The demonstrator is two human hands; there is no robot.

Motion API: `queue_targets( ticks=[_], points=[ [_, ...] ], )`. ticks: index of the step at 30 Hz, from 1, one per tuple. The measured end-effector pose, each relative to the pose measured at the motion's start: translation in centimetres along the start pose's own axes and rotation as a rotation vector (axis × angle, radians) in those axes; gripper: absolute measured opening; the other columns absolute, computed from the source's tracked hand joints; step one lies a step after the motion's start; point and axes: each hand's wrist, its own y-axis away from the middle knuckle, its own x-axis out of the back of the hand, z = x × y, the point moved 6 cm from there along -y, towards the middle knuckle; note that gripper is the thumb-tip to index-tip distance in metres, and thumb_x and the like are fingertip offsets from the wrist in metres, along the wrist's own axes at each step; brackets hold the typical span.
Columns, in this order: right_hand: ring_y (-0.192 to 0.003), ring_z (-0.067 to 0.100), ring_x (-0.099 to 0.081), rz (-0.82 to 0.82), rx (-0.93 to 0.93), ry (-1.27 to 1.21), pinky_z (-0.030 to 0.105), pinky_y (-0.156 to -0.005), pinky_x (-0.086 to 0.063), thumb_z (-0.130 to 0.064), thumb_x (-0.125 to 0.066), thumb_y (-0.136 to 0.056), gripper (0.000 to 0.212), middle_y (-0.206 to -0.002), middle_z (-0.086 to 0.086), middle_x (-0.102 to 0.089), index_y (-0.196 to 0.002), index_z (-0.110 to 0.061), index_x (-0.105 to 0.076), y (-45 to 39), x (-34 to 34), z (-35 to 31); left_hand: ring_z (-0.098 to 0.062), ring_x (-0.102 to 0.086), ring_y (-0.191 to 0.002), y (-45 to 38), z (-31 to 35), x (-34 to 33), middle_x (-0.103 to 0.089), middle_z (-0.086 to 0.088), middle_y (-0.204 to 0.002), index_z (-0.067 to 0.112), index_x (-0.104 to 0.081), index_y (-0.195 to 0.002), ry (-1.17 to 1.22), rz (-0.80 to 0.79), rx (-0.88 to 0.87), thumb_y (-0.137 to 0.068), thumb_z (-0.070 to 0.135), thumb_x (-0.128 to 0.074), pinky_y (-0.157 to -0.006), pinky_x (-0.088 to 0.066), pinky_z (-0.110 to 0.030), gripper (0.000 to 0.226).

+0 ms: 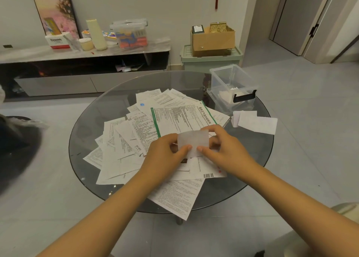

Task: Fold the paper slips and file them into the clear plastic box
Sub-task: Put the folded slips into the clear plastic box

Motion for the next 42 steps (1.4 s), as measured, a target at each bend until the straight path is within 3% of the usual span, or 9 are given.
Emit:
queue_targets(
  ticks=[3,8,11,15,21,25,30,35,42],
  points=[
    [-0.086,0.007,-0.054,0.047,-0.014,0.075,0.018,-0.062,-0.042,-0.025,-0.065,-0.084,0.051,-0.084,-0.009,-0.058,-0.127,-0.025,-0.038,-0.4,-0.3,0.5,-0.004,-0.058,-0.081,-0.2,-0.2,-0.1,-0.06,0.012,-0.095,0.029,-0.054,-0.11,-0.103,0.019,0.0,-0.085,0.024,-0.067,-0.067,-0.044,-0.014,0.028],
    [-0.094,0.006,-0.036,0.104,0.0,0.208,0.02,-0.084,-0.028,-0.029,-0.067,-0.082,0.063,-0.083,-0.014,-0.049,-0.136,-0.028,-0.034,-0.6,-0.7,0.8,-0.011,-0.046,-0.109,-0.3,-0.5,-1.0,-0.035,0.008,-0.132,0.032,-0.017,-0.146,-0.186,-0.009,-0.056,-0.083,0.025,-0.07,-0.096,-0.044,-0.028,0.083],
    [-0.101,0.008,-0.029,0.097,0.023,0.276,0.023,-0.093,-0.024,-0.027,-0.065,-0.084,0.06,-0.1,-0.012,-0.047,-0.134,-0.039,-0.035,-0.7,-0.4,0.7,-0.012,-0.029,-0.129,-0.5,-0.6,-1.0,-0.026,0.005,-0.144,0.028,-0.028,-0.145,-0.316,0.039,-0.128,-0.083,0.025,-0.069,-0.107,-0.034,-0.03,0.074],
    [-0.118,0.013,-0.027,0.04,0.048,0.4,0.019,-0.091,-0.013,-0.025,-0.058,-0.089,0.034,-0.12,-0.01,-0.038,-0.119,-0.042,-0.055,-0.9,-0.2,0.7,-0.016,-0.04,-0.123,-0.3,0.2,-1.3,-0.05,0.004,-0.133,0.023,-0.063,-0.121,-0.468,0.02,-0.316,-0.086,0.027,-0.065,-0.098,-0.021,-0.026,0.034],
    [-0.127,0.009,-0.023,-0.036,0.224,0.528,0.017,-0.086,-0.006,-0.042,-0.053,-0.09,0.038,-0.136,-0.017,-0.045,-0.127,-0.031,-0.054,-0.4,-0.9,0.1,-0.006,-0.04,-0.124,-0.5,0.1,-1.9,-0.051,0.013,-0.136,0.029,-0.057,-0.127,-0.589,-0.054,-0.364,-0.09,0.052,-0.049,-0.098,-0.011,-0.027,0.044],
    [-0.124,0.008,-0.028,-0.032,0.262,0.535,0.016,-0.085,-0.007,-0.044,-0.053,-0.089,0.04,-0.131,-0.018,-0.05,-0.127,-0.03,-0.055,-0.5,-1.1,0.0,-0.015,-0.062,-0.091,-0.6,1.2,-1.9,-0.072,0.008,-0.095,0.021,-0.073,-0.09,-0.647,-0.045,-0.453,-0.09,0.049,-0.039,-0.082,-0.019,-0.028,0.045],
    [-0.117,0.012,-0.039,0.04,0.246,0.479,0.016,-0.087,-0.012,-0.032,-0.051,-0.092,0.02,-0.11,-0.011,-0.06,-0.104,-0.03,-0.066,-0.8,-0.8,0.2,-0.019,-0.056,-0.062,-0.4,1.9,-0.9,-0.065,0.006,-0.062,0.017,-0.068,-0.069,-0.564,0.064,-0.428,-0.091,0.037,-0.041,-0.071,-0.021,-0.022,0.04],
    [-0.098,0.018,-0.042,0.08,0.152,0.291,0.022,-0.08,-0.026,-0.04,-0.045,-0.089,0.009,-0.094,-0.003,-0.055,-0.086,-0.033,-0.051,-0.5,-0.2,0.2,-0.017,-0.048,-0.084,0.0,1.4,-0.7,-0.055,0.01,-0.083,0.022,-0.057,-0.098,-0.384,0.055,-0.274,-0.093,0.036,-0.051,-0.067,-0.029,-0.025,0.016],
    [-0.091,0.007,-0.036,0.064,0.12,0.323,0.021,-0.081,-0.022,-0.032,-0.06,-0.087,0.027,-0.078,-0.017,-0.046,-0.112,-0.031,-0.052,-0.5,-0.8,0.1,-0.017,-0.044,-0.113,-0.8,-0.5,-2.0,-0.051,0.009,-0.118,0.029,-0.046,-0.127,-0.299,-0.092,-0.107,-0.086,0.036,-0.063,-0.096,-0.037,-0.031,0.046]
  ],
)
